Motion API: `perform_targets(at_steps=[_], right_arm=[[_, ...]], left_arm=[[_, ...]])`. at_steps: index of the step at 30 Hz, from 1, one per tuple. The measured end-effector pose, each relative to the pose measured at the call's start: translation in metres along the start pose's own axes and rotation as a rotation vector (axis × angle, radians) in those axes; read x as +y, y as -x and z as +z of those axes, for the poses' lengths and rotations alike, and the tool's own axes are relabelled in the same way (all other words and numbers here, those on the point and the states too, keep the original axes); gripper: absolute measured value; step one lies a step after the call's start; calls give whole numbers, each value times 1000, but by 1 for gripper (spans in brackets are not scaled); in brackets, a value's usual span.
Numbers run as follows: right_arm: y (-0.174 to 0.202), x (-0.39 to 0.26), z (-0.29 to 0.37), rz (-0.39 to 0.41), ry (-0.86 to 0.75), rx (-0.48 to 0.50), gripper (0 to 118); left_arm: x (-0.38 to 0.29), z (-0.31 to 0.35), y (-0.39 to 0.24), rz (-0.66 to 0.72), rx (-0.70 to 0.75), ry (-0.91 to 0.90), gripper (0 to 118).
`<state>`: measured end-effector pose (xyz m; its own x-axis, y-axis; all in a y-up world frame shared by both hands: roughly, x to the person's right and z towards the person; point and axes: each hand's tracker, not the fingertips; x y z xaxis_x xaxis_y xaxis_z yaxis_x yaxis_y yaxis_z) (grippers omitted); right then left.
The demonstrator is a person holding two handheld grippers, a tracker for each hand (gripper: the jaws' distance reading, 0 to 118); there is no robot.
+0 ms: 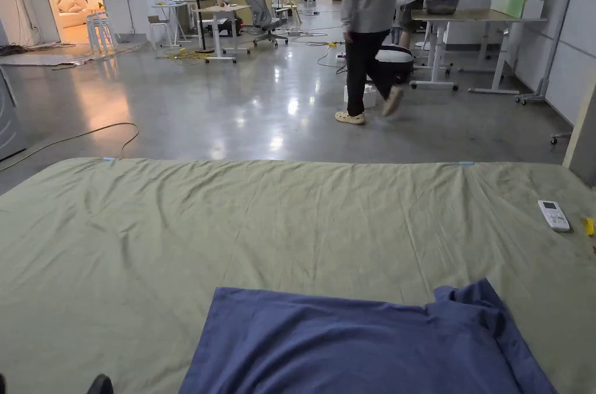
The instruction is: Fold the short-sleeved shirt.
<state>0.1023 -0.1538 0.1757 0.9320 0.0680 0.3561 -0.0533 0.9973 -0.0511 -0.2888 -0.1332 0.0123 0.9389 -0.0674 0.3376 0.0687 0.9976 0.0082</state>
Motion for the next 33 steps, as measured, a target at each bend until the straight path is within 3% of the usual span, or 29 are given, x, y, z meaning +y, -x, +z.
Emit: perform_targets(at_steps=[1, 2, 3, 4, 6, 8, 9, 11, 15, 19, 20, 30, 31, 33], right_arm=[[3, 2, 1, 36, -27, 6, 40], [5, -1, 0, 17, -4, 4, 24], [7, -1, 1, 17, -6, 2, 17], [6, -2, 2, 10, -4, 16, 13], [8, -6, 2, -47, 41, 9, 2], [10, -4, 4, 2, -8, -3, 0], [9, -7, 3, -34, 39, 0, 0], [10, -3, 5, -3, 7, -3, 0], [5, -1, 4, -24, 18, -12, 0], [-1, -3, 2, -71, 30, -6, 0], [-2, -6, 1, -118, 65, -1, 0], [-1, -20, -4, -131, 139, 9, 0], [-1, -23, -6, -139, 153, 11, 0], [0, -29, -10, -164, 185, 27, 0]], left_arm=[[2, 1, -1, 3, -14, 2, 57], [2, 2, -2, 3, -53, 4, 41], [0, 3, -3, 1, -97, -4, 14], [-1, 6, -6, 11, -137, -23, 0], [4, 4, -10, 13, -134, 23, 0], [-2, 2, -18, -3, -145, 24, 0], [-1, 0, -19, -18, -149, 50, 0], [-1, -2, -21, -15, -144, 52, 0], [1, -5, -19, -12, -161, 51, 0], [0, -11, -16, -11, -173, 63, 0], [-2, -13, -15, -12, -169, 70, 0], [-59, -37, 39, 44, -107, 277, 2], [-69, -39, 44, 78, -111, 302, 17], [-99, -52, 57, 124, -150, 391, 62]])
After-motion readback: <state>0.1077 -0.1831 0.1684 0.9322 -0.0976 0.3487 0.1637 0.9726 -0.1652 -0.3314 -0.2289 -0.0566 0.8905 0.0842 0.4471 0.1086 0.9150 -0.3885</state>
